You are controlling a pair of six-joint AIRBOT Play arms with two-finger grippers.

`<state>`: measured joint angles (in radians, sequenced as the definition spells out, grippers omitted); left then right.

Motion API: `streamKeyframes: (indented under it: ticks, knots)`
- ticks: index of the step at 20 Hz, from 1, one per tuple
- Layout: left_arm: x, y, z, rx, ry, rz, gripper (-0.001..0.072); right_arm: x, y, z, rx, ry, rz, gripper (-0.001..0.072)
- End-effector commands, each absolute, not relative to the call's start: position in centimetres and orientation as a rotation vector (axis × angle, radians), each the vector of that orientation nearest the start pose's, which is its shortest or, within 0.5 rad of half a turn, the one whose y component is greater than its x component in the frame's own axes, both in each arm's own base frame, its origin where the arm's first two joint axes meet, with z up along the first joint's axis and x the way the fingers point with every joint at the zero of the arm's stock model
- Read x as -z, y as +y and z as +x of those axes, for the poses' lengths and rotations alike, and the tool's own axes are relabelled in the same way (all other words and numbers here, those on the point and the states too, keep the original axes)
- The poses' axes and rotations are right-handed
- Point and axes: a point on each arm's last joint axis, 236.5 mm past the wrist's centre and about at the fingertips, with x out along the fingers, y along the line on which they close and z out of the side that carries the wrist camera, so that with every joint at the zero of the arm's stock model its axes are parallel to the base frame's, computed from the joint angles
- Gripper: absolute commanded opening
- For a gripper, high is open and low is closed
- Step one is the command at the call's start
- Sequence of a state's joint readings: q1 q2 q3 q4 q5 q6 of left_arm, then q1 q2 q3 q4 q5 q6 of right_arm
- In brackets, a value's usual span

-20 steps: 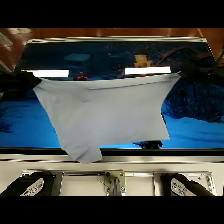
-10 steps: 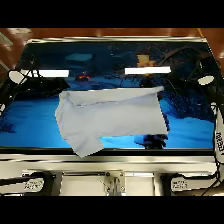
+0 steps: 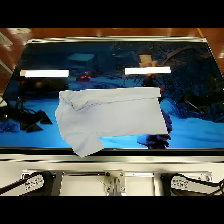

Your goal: Fold the shirts.

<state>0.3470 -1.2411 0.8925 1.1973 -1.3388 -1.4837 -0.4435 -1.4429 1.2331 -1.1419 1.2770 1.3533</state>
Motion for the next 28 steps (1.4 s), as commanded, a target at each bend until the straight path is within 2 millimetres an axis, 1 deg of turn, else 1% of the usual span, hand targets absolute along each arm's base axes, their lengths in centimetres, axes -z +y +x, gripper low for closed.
streamKeyframes:
  ticks: [1, 3, 5, 7, 10, 12, 13, 14, 16, 17, 19, 21, 23, 25, 28]
  knots:
    - [9.4, -1.0, 23.5, 0.015, 1.567, -0.735, 0.0666, 1.9, -5.6, 33.6, -0.119, 1.444, 0.726, 0.0682]
    - [10.6, -2.4, 24.7, 0.024, 1.485, -0.835, 0.0664, 1.2, -3.5, 35.2, -0.176, 1.375, 0.836, 0.0682]
    - [11.1, -3.0, 25.8, 0.034, 1.436, -0.886, 0.0664, 0.9, -2.7, 36.0, -0.192, 1.349, 0.842, 0.0682]
    - [11.7, -3.1, 26.0, 0.034, 1.441, -0.899, 0.0663, 1.1, -2.7, 36.3, -0.187, 1.345, 0.826, 0.0682]
    - [12.9, -3.7, 25.6, 0.038, 1.483, -0.906, 0.0663, 1.3, -3.0, 36.2, -0.172, 1.346, 0.812, 0.0682]
    - [12.9, -5.0, 26.5, 0.084, 1.462, -0.931, 0.0656, 1.3, -3.0, 36.2, -0.172, 1.346, 0.811, 0.0682]
    - [12.6, -5.8, 27.2, 0.110, 1.439, -0.951, 0.0569, 1.4, -3.1, 36.2, -0.170, 1.347, 0.809, 0.0682]
    - [12.6, -6.3, 27.7, 0.113, 1.427, -0.964, 0.0392, 1.5, -3.2, 36.2, -0.161, 1.351, 0.809, 0.0682]
    - [12.6, -6.3, 27.9, 0.109, 1.418, -0.958, 0.0108, 1.8, -3.4, 35.8, -0.138, 1.371, 0.811, 0.0682]
    - [12.6, -6.4, 27.9, 0.111, 1.420, -0.961, 0.0036, 2.1, -3.7, 35.4, -0.128, 1.388, 0.794, 0.0682]
    - [12.2, -6.8, 27.6, 0.135, 1.436, -0.965, 0.0035, 3.3, -4.3, 33.7, -0.100, 1.459, 0.746, 0.0682]
    - [11.5, -7.3, 27.2, 0.191, 1.449, -0.947, 0.0035, 4.9, -3.7, 32.4, -0.098, 1.501, 0.779, 0.0682]
    - [10.9, -7.5, 27.0, 0.211, 1.447, -0.937, 0.0035, 7.3, -3.2, 31.4, -0.080, 1.539, 0.809, 0.0682]
    - [10.2, -7.6, 27.2, 0.224, 1.426, -0.924, 0.0035, 9.3, -2.5, 30.3, -0.082, 1.585, 0.841, 0.0682]
    - [9.3, -7.5, 27.5, 0.231, 1.397, -0.908, 0.0035, 11.0, -2.3, 29.5, -0.100, 1.631, 0.839, 0.0682]
